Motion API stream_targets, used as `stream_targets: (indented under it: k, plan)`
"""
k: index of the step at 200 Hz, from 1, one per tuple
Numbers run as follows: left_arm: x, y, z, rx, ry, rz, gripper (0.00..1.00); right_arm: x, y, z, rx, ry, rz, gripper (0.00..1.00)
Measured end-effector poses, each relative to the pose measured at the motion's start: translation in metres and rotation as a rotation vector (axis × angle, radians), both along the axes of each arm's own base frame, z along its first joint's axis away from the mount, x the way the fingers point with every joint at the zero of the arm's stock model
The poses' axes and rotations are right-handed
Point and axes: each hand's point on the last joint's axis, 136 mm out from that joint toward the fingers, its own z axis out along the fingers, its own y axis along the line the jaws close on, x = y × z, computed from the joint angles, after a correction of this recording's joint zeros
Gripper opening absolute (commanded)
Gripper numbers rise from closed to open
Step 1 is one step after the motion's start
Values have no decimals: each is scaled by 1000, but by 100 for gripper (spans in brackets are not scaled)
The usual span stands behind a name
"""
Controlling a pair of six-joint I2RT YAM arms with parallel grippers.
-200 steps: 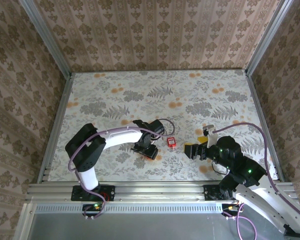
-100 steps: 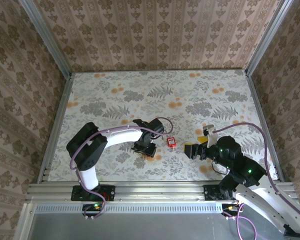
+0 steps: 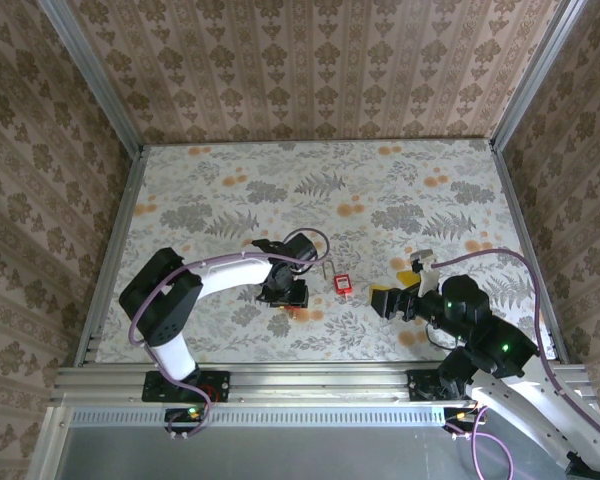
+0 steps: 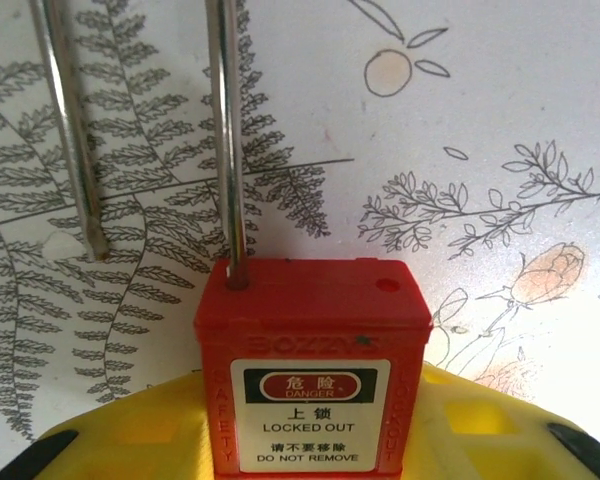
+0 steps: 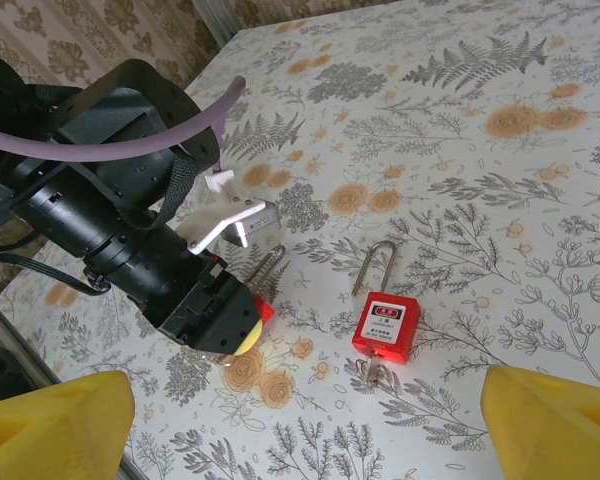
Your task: Unlock with the key
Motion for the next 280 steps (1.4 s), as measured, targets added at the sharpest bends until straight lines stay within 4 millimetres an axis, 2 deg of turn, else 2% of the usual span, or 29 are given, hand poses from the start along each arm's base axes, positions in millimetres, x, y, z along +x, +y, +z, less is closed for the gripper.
stream_targets:
  k: [51,69,101,127,133,137,145,148,177,229,250,280]
  plan:
    - [2,-4,1,-21,12,41,52,-1,-1,0,3,-3,0,91]
    - [13,-15,6,-71,-32,47,62,-1,-1,-1,2,-2,0,91]
    - [31,-30,39,-187,-142,57,66,-1,-1,-2,3,1,-1,91]
    - [38,-27,75,-264,-219,71,71,-2,-1,-3,0,4,-2,92]
    - [39,-23,82,-277,-234,75,75,-2,-1,-3,-1,6,-2,92]
    - [38,-21,85,-283,-241,78,82,-2,-1,-3,-2,6,-2,92]
    - [38,-14,92,-290,-259,82,97,-2,-2,-3,-2,7,-2,92]
    - [37,-11,94,-293,-264,84,100,-2,-2,-4,-2,7,-3,92]
    - [40,21,119,-282,-338,115,100,1,-4,-5,-15,6,-20,93]
    - [70,102,184,-266,-660,208,100,17,-14,-27,-133,45,-102,97]
    - [76,137,191,-221,-800,250,100,27,-20,-34,-201,63,-144,100]
    - [87,179,184,-110,-985,288,100,51,-34,-40,-283,66,-233,100]
